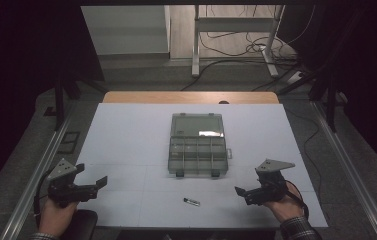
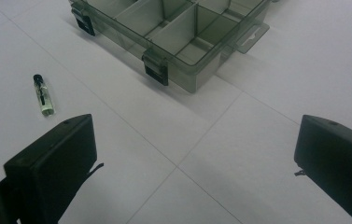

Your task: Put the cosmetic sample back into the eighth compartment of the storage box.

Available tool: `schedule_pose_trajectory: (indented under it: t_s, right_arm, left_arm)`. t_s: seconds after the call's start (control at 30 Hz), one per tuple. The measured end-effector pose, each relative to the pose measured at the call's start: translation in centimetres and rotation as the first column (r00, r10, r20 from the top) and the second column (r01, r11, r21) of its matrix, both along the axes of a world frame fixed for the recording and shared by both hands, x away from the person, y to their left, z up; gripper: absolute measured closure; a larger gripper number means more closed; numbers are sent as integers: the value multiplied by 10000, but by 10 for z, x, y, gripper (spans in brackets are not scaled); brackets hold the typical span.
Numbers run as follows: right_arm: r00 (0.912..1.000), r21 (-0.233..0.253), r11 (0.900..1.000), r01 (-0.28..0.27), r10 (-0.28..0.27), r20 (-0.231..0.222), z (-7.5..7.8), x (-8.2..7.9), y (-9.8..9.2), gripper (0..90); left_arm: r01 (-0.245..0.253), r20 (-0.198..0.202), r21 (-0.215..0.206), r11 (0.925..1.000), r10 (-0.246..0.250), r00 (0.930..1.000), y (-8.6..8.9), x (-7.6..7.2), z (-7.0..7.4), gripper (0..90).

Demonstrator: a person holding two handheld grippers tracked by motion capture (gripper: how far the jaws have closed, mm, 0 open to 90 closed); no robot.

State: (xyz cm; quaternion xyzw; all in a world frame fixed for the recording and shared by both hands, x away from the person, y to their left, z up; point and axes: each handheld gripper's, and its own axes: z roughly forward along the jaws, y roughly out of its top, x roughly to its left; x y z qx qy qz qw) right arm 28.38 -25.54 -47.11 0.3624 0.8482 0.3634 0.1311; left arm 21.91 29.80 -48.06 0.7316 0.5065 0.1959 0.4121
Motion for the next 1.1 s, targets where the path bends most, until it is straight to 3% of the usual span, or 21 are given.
schedule_pose_trajectory:
  t_s: [0.53, 1.1]
  right_arm:
    - [9993, -138, 9993, -358, 356, -150, -3, 2, 21, 0]
    - [9940, -328, 9951, -936, 915, -601, -6, 3, 45, 0]
  left_arm:
    - [9, -30, 43, 10000, -9, 10000, 0, 0, 0, 27]
    - [27, -47, 76, 10000, -27, 10000, -1, 1, 0, 28]
